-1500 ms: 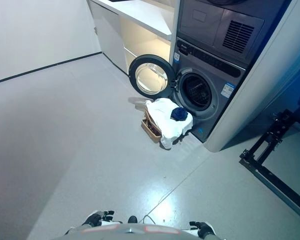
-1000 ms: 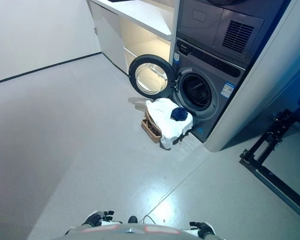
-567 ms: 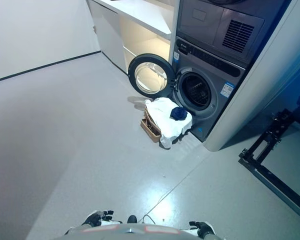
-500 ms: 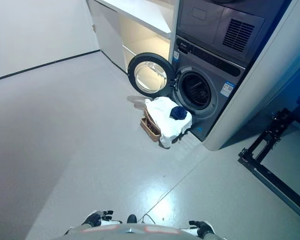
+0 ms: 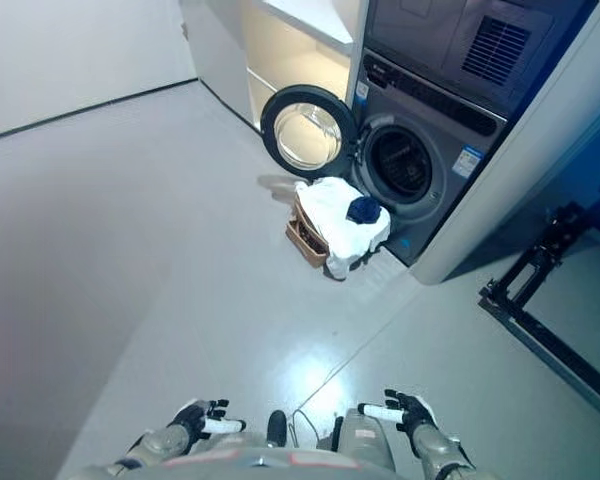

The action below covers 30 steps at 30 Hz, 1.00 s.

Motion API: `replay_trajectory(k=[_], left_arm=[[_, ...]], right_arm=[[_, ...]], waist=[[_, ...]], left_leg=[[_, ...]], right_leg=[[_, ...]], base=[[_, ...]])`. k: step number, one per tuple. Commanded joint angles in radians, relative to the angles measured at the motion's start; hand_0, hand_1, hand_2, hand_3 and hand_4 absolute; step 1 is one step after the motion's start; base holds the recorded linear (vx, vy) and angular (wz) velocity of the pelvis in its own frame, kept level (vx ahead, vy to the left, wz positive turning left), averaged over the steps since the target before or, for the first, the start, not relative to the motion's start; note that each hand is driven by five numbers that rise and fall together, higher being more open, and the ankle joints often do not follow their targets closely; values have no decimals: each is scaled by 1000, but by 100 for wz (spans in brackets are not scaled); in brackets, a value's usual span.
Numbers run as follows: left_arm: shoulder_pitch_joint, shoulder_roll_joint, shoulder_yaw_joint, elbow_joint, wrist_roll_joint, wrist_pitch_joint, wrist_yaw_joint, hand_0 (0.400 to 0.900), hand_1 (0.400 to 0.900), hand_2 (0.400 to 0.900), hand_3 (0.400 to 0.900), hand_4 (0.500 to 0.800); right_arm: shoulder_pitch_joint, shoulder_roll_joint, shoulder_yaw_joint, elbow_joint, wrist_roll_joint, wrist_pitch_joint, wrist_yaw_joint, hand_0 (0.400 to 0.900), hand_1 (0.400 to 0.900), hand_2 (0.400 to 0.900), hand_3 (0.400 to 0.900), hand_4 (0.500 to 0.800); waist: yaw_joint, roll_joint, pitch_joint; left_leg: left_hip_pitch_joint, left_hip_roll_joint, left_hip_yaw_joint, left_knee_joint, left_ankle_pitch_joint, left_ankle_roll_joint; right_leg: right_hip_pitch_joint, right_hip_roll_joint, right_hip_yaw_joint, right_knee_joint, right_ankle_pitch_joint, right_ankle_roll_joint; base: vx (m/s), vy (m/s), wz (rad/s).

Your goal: Put the clothes in the basket into the washing machine.

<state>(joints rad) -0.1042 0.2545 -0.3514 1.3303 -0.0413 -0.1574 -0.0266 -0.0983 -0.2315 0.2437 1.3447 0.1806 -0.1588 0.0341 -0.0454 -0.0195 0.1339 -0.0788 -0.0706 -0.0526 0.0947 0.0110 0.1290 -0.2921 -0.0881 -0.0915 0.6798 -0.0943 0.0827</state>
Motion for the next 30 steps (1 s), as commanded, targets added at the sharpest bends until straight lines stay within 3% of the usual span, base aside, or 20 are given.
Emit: replay_trajectory(k=[1, 5, 7, 10, 13, 17, 20, 22, 24, 27, 29, 30], left_arm=[[-13, 17, 33, 3, -15, -30, 10, 900, 900, 900, 900, 800], [-40, 14, 32, 11, -11, -38, 11, 900, 900, 900, 900, 800], [-40, 10, 37, 14, -14, -38, 11, 900, 900, 900, 900, 800], [-28, 3, 41, 21, -10, -35, 9, 900, 900, 900, 900, 800], [-10, -8, 43, 0, -30, -36, 15, 900, 900, 900, 900, 800], [-15, -13, 32, -45, -57, -36, 28, 900, 900, 900, 900, 800], [-34, -10, 16, -83, -77, -40, 39, 900, 900, 900, 900, 800], [-40, -4, 8, -97, -87, -44, 44, 900, 900, 900, 900, 800], [-21, 5, 13, -106, -91, -49, 56, 900, 900, 900, 900, 800], [17, 26, 36, -109, -105, -59, 71, 900, 900, 900, 900, 800], [36, 39, 43, -113, -103, -62, 71, 900, 900, 900, 900, 800], [47, 45, 47, -112, -97, -66, 75, 900, 900, 900, 900, 800]], right_arm=[[108, -43, 45, 48, -14, 37, -5, 900, 900, 900, 900, 800], [112, -42, 53, 36, -14, 36, -1, 900, 900, 900, 900, 800], [119, -45, 50, 33, -21, 39, -2, 900, 900, 900, 900, 800], [149, -52, 44, 27, -21, 35, 8, 900, 900, 900, 900, 800], [163, -68, 39, 26, -27, 29, 15, 900, 900, 900, 900, 800], [165, -87, 61, -17, -26, 21, 30, 900, 900, 900, 900, 800], [161, -99, 84, -51, -28, 21, 28, 900, 900, 900, 900, 800], [156, -105, 102, -64, -42, 20, 20, 900, 900, 900, 900, 800], [144, -111, 125, -100, -65, 17, -1, 900, 900, 900, 900, 800], [137, -128, 141, -177, -82, -1, -27, 900, 900, 900, 900, 800], [142, -152, 148, -260, -96, -13, -27, 900, 900, 900, 900, 800], [149, -166, 150, -292, -103, -17, -30, 900, 900, 900, 900, 800]], waist=[[-37, 5, -24], [-96, -9, -20], [-105, -9, -26], [-124, -4, -70], [-124, 21, -106], [-110, 40, -96], [-84, 0, -62], [-57, -32, -32], [-9, -56, -8], [33, -73, 1], [52, -62, -2], [70, -54, -2]], left_leg=[[179, -32, -59, -89, -105, -45], [301, -31, -138, -153, -146, -72], [337, -26, -158, -163, -161, -82], [376, 7, -186, -173, -175, -100], [360, 48, -199, -105, -139, -123], [300, 63, -177, 138, 2, -182], [143, 14, -150, 453, 133, -224], [61, -9, -132, 574, 127, -209], [-98, -31, -108, 627, 64, -170], [-235, -10, -112, 479, 30, -141], [-248, 8, -150, 258, 48, -146], [-245, 1, -198, 137, 89, -152]], right_leg=[[-89, 14, 27, -233, 204, 17], [-134, 61, 50, -587, 301, 53], [-139, 62, 30, -602, 316, 56], [-117, 93, 42, -578, 301, 27], [-101, 129, 22, -559, 281, 5], [-19, 181, 6, -517, 202, -31], [71, 167, 48, -526, 166, -52], [111, 158, 80, -513, 146, -65], [175, 165, 136, -510, 117, -76], [238, 184, 217, -509, 86, -75], [283, 206, 267, -530, 69, -75], [315, 224, 306, -543, 63, -77]], base=[[329, -94, 52], [363, -120, 55], [331, -133, 38], [381, -224, 46], [381, -248, 10], [340, -229, 6], [262, -235, -15], [269, -243, -45], [336, -168, -81], [383, -47, -107], [414, 19, -109], [433, 6, -115]])
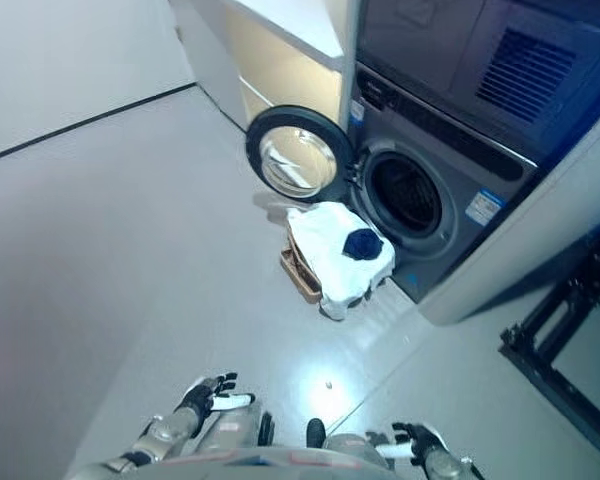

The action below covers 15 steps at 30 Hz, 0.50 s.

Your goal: Put the clothes in the basket into the washing machine.

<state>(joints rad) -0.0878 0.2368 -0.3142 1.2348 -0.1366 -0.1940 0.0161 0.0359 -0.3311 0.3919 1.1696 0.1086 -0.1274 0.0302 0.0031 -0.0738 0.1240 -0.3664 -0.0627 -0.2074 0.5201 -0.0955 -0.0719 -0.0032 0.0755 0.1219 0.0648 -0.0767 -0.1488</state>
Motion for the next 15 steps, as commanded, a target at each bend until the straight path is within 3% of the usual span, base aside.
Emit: replay_trajectory(k=[1, 3, 4, 5, 7, 9, 11, 13, 15], left_arm=[[38, 69, 12, -19, 7, -31, 34, 900, 900, 900, 900, 800], [40, 73, 20, -8, 16, -33, 33, 900, 900, 900, 900, 800], [44, 70, 25, -4, 19, -31, 31, 900, 900, 900, 900, 800], [31, 57, -4, 16, 34, -27, 26, 900, 900, 900, 900, 800], [40, 38, -2, 32, 36, -18, 34, 900, 900, 900, 900, 800], [37, 36, 1, 50, 34, -17, 34, 900, 900, 900, 900, 800], [33, 41, 13, 63, 46, -10, 35, 900, 900, 900, 900, 800], [22, 50, 18, 57, 46, -8, 44, 900, 900, 900, 900, 800], [14, 49, 13, 57, 48, -5, 44, 900, 900, 900, 900, 800]], right_arm=[[15, -84, 2, -160, -37, -58, -27, 900, 900, 900, 900, 800], [28, -107, -4, -214, -48, -63, -21, 900, 900, 900, 900, 800], [37, -115, -12, -233, -51, -63, -17, 900, 900, 900, 900, 800], [-105, -70, 23, -110, -38, -40, -50, 900, 900, 900, 900, 800], [-135, -37, 47, -57, -37, -32, -40, 900, 900, 900, 900, 800], [-154, -19, 49, -49, -33, -30, -41, 900, 900, 900, 900, 800], [-160, -3, 58, -65, -40, -25, -38, 900, 900, 900, 900, 800], [-168, 2, 65, -97, -45, -21, -36, 900, 900, 900, 900, 800], [-160, 16, 65, -110, -60, -14, -38, 900, 900, 900, 900, 800]], waist=[[35, 7, 7], [46, 22, -1], [47, 22, -5], [81, 29, -16], [110, 39, -50], [121, 23, -75], [137, -8, -93], [133, -12, -81], [111, 4, -61]], left_leg=[[32, -23, -96, -401, 215, 45], [8, -18, -121, -524, 257, 20], [10, -15, -102, -552, 271, 16], [3, -32, -97, -549, 279, 19], [48, -33, -121, -538, 318, 28], [62, -40, -103, -522, 340, 27], [67, -60, -72, -481, 306, 48], [84, -64, -53, -453, 270, 67], [138, -69, -40, -432, 227, 95]], right_leg=[[63, 78, 141, 57, 36, 155], [117, 99, 208, 38, 20, 150], [134, 97, 222, 34, 12, 152], [165, 92, 234, 30, 1, 152], [192, 72, 233, 45, -27, 160], [200, 46, 228, 80, -28, 196], [176, 5, 194, 189, 51, 259], [83, -2, 145, 371, 203, 333], [11, -16, 60, 545, 304, 360]], base=[[461, 14, -118], [422, 35, -92], [464, 79, -54], [463, 143, -53], [469, 200, -54], [414, 154, -32], [356, 66, -34], [253, 22, -26], [257, 119, -16]])
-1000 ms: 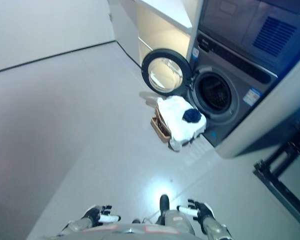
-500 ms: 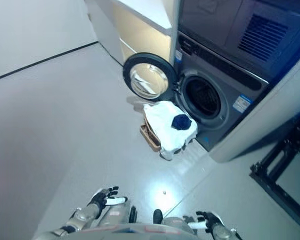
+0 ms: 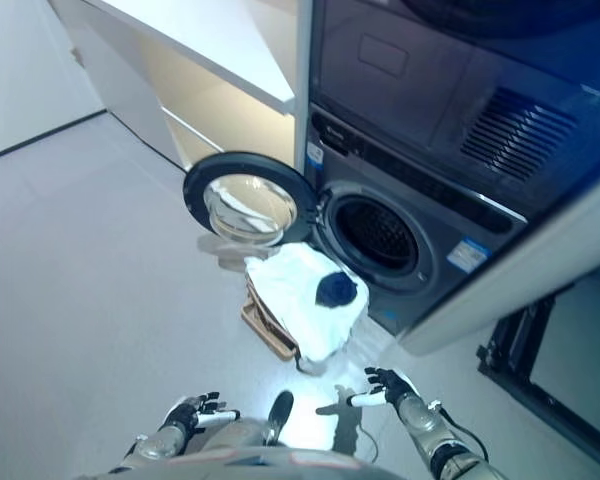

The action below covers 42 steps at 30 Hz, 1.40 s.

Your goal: Put the clothes in the basket into the washing machine.

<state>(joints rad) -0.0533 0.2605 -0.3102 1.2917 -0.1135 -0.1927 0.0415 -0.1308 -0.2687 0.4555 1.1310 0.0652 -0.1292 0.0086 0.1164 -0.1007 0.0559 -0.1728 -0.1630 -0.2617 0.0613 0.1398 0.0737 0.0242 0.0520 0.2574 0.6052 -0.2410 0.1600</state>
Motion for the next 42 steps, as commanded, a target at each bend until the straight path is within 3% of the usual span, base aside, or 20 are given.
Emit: replay_trajectory(k=[1, 2, 3, 4, 5, 8, 11, 13, 15, 19, 20, 22, 23, 24, 26, 28, 29, 32, 38, 42], left_arm=[[-20, 25, 6, -3, 27, -5, 18, 900, 900, 900, 900, 800], [-20, 23, 4, -2, 26, -4, 20, 900, 900, 900, 900, 800], [-25, 17, -28, 8, 41, -2, 13, 900, 900, 900, 900, 800], [-28, 12, -32, 6, 39, -2, 15, 900, 900, 900, 900, 800], [-31, 13, -29, 7, 42, -2, 16, 900, 900, 900, 900, 800], [-60, 9, -38, 9, 44, -10, 15, 900, 900, 900, 900, 800], [-89, 0, -36, -4, 26, -25, 29, 900, 900, 900, 900, 800], [-91, -1, -18, -8, 7, -30, 39, 900, 900, 900, 900, 800], [-87, 1, 0, -6, 0, -30, 44, 900, 900, 900, 900, 800], [-65, 8, -1, 20, 0, -19, 32, 900, 900, 900, 900, 800], [-67, 11, 2, 21, -8, -14, 42, 900, 900, 900, 900, 800], [-72, 17, -2, 3, -21, -16, 57, 900, 900, 900, 900, 800], [-73, 16, -4, -2, -30, -18, 56, 900, 900, 900, 900, 800], [-72, 16, -4, -2, -38, -15, 56, 900, 900, 900, 900, 800], [-75, 16, -14, 9, -28, -6, 49, 900, 900, 900, 900, 800], [-85, 24, -31, 15, -7, -5, 44, 900, 900, 900, 900, 800], [-82, 30, -36, 4, 0, -7, 42, 900, 900, 900, 900, 800], [-58, 43, -35, 4, 26, -17, 37, 900, 900, 900, 900, 800], [-71, 60, -34, 15, 48, -14, 20, 900, 900, 900, 900, 800], [-93, 67, -41, -9, 24, -20, 28, 900, 900, 900, 900, 800]], right_arm=[[17, -43, 3, -65, -30, -13, -16, 900, 900, 900, 900, 800], [21, -44, 1, -55, -34, -18, -20, 900, 900, 900, 900, 800], [-80, -8, 14, 45, -23, -12, -37, 900, 900, 900, 900, 800], [-54, -12, 12, 52, -20, -8, -31, 900, 900, 900, 900, 800], [-29, -11, 14, 38, -22, -17, -22, 900, 900, 900, 900, 800], [-30, 1, 45, 30, -29, -12, -12, 900, 900, 900, 900, 800], [-46, 2, 97, 28, -80, -4, -14, 900, 900, 900, 900, 800], [-75, 2, 114, 25, -96, -4, -18, 900, 900, 900, 900, 800], [-84, 0, 125, 40, -100, -7, -15, 900, 900, 900, 900, 800], [-194, -33, 139, 89, -87, -4, 5, 900, 900, 900, 900, 800], [-230, -20, 152, 54, -103, -2, -14, 900, 900, 900, 900, 800], [-308, -17, 195, 39, -129, -7, -42, 900, 900, 900, 900, 800], [-328, -13, 199, 45, -131, -5, -49, 900, 900, 900, 900, 800], [-342, -8, 202, 58, -139, -5, -55, 900, 900, 900, 900, 800], [-351, -9, 210, 91, -156, -2, -68, 900, 900, 900, 900, 800], [-355, -10, 204, 91, -141, -5, -69, 900, 900, 900, 900, 800], [-357, -20, 203, 88, -131, -7, -68, 900, 900, 900, 900, 800], [-345, -11, 198, 79, -127, -17, -54, 900, 900, 900, 900, 800], [-339, 0, 216, 95, -184, -9, -59, 900, 900, 900, 900, 800], [-403, -7, 249, 108, -257, 2, -85, 900, 900, 900, 900, 800]], waist=[[-11, 59, 16], [-21, 76, 25], [0, 87, 25], [0, 114, 19], [-14, 114, 22], [-32, 118, 23], [-40, 81, 19], [-39, 75, 22], [-25, 57, 13], [27, 35, -3], [38, 30, 9], [72, 14, 45], [75, 7, 52], [76, 5, 55], [76, -2, 54], [72, 14, 53], [79, 29, 51], [82, 28, 30], [82, 25, 4], [85, 36, 33]], left_leg=[[-27, 40, 14, 28, -20, -39], [-2, 40, 8, 30, -27, -31], [29, 26, -11, 33, -42, -17], [56, 41, -25, 24, -48, -9], [90, 34, -34, 14, -60, -5], [143, 25, -90, 3, -92, -22], [196, 23, -132, -30, -142, -54], [229, 58, -149, -43, -165, -70], [224, 73, -165, -22, -189, -88], [193, 131, -196, 115, -184, -145], [163, 149, -166, 189, -140, -161], [83, 126, -148, 301, -105, -153], [58, 115, -128, 306, -87, -150], [47, 130, -90, 277, -83, -147], [0, 176, 23, 176, -82, -153], [-53, 223, 154, 55, -16, -155], [-60, 235, 161, -9, 7, -153], [-19, 208, 123, -20, -11, -145], [-20, 198, 140, -38, -9, -140], [-53, 185, 140, -19, -14, -135]], right_leg=[[-59, 21, -105, 78, 493, 48], [-93, 30, -129, 148, 490, 36], [-113, 22, -161, 193, 478, 22], [-164, 17, -182, 213, 465, 5], [-208, -42, -211, 188, 404, -25], [-245, -130, -229, -25, 316, -56], [-259, -192, -248, -405, 347, -27], [-253, -186, -266, -464, 382, -13], [-201, -174, -254, -478, 349, -26], [-135, -165, -348, -436, 269, -63], [-112, -153, -366, -422, 252, -71], [-89, -139, -373, -419, 239, -81], [-86, -139, -384, -422, 239, -83], [-80, -135, -405, -422, 232, -86], [-58, -133, -461, -444, 213, -87], [-45, -115, -494, -438, 193, -89], [-37, -102, -501, -433, 182, -87], [-26, -103, -490, -431, 172, -86], [-1, -112, -495, -484, 163, -85], [-37, -124, -495, -473, 167, -85]], base=[[266, 170, -7], [307, 162, 19], [346, 155, 37], [408, 128, 52], [368, 80, 42], [338, -91, 62], [323, -293, 66], [261, -324, 51], [222, -349, 58], [287, -410, 84], [84, -344, 48], [66, -384, 21], [58, -319, 42], [39, -255, 67], [79, -234, 85], [136, -126, 41], [153, -38, -26], [158, 7, -23], [121, 15, 3], [-25, 24, -2]])
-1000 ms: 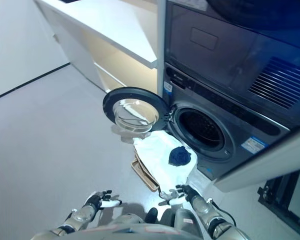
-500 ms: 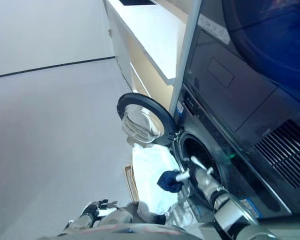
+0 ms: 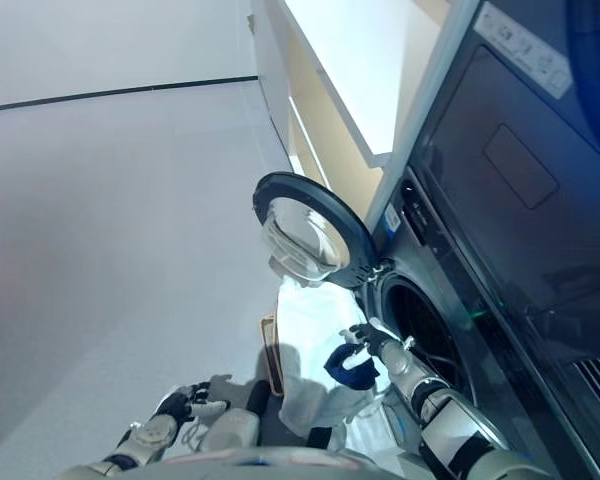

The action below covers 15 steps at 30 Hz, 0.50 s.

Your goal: Put the clothes in the basket into the washing machine.

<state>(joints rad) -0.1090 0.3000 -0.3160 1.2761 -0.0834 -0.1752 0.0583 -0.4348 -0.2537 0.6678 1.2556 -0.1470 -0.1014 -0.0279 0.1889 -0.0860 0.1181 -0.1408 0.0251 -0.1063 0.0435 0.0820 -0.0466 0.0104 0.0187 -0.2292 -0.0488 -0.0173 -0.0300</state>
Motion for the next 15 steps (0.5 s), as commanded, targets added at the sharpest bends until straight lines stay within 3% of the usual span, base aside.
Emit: replay_trajectory(k=[1, 8, 15], left_arm=[[-42, 28, -41, 5, -12, -39, 14, 900, 900, 900, 900, 800], [-140, 28, -95, -28, -101, -61, 49, 900, 900, 900, 900, 800], [-199, 22, -131, -104, -183, -79, 47, 900, 900, 900, 900, 800]], right_arm=[[-124, -22, 54, -10, -72, -24, -60, 900, 900, 900, 900, 800], [-286, -49, 110, 93, -167, 0, -112, 900, 900, 900, 900, 800], [-357, -172, 92, 180, -260, 24, -170, 900, 900, 900, 900, 800]], waist=[[13, 27, -15], [22, 92, 109], [46, 176, 161]], left_leg=[[-100, -5, -17, 6, 43, -14], [-279, -45, -32, 144, 36, -13], [-420, -84, -53, 250, 30, -29]], right_leg=[[-45, -94, -4, 189, -56, 105], [-247, -126, -21, 369, -83, 96], [-386, -167, -56, 531, -142, 91]], base=[[-125, 30, -7], [-187, 34, 9], [-66, 18, 27]])
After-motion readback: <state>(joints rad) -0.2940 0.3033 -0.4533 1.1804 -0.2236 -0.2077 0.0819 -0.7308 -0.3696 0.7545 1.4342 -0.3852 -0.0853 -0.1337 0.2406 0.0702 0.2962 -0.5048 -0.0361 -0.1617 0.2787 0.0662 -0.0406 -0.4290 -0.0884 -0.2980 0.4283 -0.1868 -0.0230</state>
